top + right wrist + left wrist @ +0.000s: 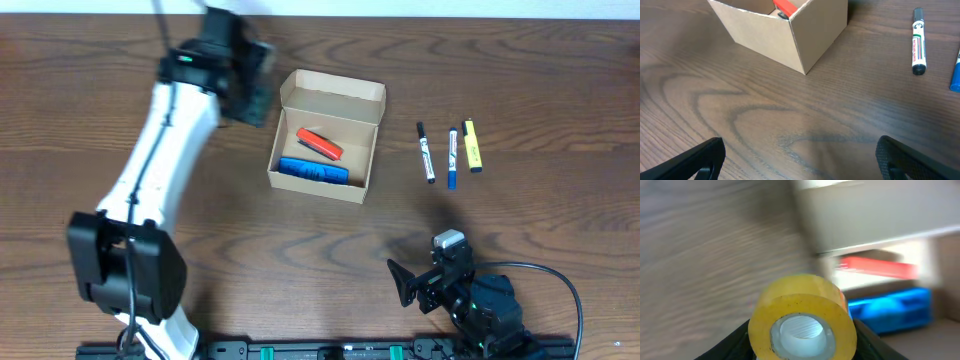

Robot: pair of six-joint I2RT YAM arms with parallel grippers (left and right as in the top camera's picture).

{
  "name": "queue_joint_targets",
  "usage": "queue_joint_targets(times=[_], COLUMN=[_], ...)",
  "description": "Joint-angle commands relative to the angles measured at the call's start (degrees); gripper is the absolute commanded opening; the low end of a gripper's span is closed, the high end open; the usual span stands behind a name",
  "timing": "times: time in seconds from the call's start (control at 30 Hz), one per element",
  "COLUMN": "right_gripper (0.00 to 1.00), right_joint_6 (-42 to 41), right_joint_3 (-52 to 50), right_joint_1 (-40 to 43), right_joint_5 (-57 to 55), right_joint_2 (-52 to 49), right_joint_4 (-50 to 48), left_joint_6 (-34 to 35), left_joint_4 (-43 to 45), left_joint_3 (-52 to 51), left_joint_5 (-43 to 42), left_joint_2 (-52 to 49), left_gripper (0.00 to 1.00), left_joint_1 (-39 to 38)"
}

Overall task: Pack container
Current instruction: 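Carry the tape roll into the box's right side and release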

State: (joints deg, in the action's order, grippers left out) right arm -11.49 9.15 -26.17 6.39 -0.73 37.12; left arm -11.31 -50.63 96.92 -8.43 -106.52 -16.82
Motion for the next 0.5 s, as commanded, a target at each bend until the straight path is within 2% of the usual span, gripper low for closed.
queue_joint_targets(times=[0.0, 0.17, 0.37, 0.47], right_gripper=[0.99, 0.99, 0.99, 0.99], right_joint_6=[0.8, 0.8, 0.8, 0.8], right_joint_3=[-0.2, -0.2, -0.2, -0.2], right_joint_1=[-0.5, -0.5, -0.5, -0.5], right_joint_5=[-0.2, -0.2, -0.2, -0.2], right_joint_2=[0.4, 0.4, 0.4, 0.4], right_joint_4=[0.0, 0.0, 0.0, 0.0], left_joint_6=[0.7, 0.6, 0.6, 2.4], left_joint_4=[0.6, 3.8, 5.2, 5.4], left_joint_3=[0.7, 0.7, 0.7, 0.7], left_joint_5=[-2.2, -5.1, -5.2, -5.1], left_joint_2=[-0.6, -1.9, -4.6, -6.9], left_gripper=[0.54, 0.55, 0.57, 0.52], left_joint_1=[-5.5, -12.8, -17.1, -17.9])
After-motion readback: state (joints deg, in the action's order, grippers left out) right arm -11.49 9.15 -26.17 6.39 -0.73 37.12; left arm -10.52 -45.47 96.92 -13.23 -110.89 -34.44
